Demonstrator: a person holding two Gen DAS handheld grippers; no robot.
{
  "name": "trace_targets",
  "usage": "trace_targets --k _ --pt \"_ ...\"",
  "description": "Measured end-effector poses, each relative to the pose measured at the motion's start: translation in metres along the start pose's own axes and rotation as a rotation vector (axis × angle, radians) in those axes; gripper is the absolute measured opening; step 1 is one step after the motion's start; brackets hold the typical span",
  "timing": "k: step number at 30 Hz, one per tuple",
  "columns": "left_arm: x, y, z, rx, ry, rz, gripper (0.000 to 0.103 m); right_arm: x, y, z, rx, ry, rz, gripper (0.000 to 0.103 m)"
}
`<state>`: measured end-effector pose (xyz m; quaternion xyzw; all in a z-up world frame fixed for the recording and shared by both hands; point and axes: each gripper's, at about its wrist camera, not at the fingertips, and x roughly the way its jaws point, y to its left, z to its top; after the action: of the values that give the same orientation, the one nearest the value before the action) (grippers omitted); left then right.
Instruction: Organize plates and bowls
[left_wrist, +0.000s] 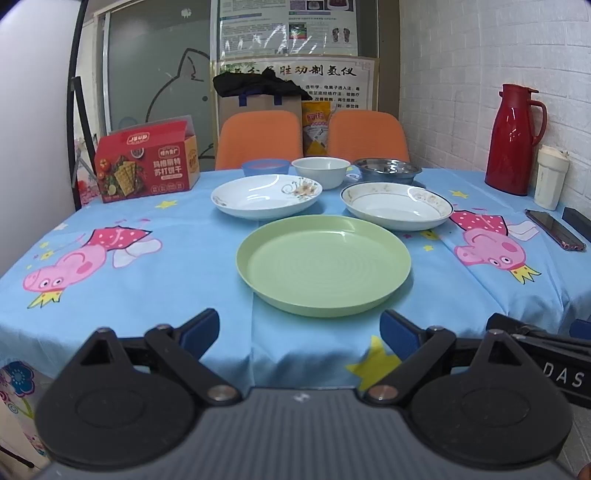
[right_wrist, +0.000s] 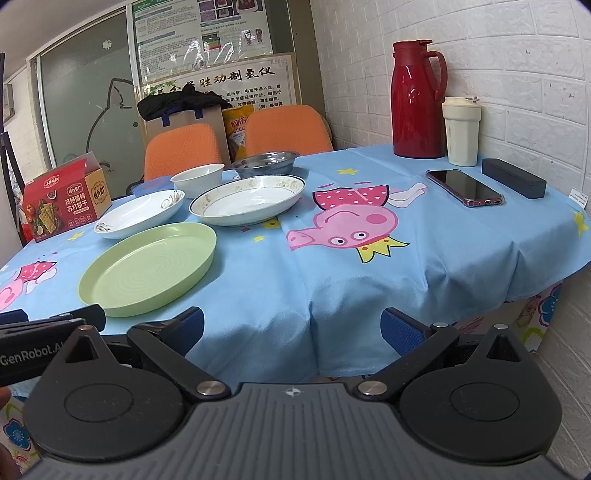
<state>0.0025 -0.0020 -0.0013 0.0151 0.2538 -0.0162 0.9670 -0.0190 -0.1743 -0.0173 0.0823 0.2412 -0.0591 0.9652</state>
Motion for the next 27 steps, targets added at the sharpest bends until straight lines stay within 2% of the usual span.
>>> trace_targets --k 27 --pt "-0.0012 0.0005 0.0011 0.004 -0.007 -0.002 0.093 -0.0008 0.0003 -0.001 0.0 -0.003 -0.001 0.103"
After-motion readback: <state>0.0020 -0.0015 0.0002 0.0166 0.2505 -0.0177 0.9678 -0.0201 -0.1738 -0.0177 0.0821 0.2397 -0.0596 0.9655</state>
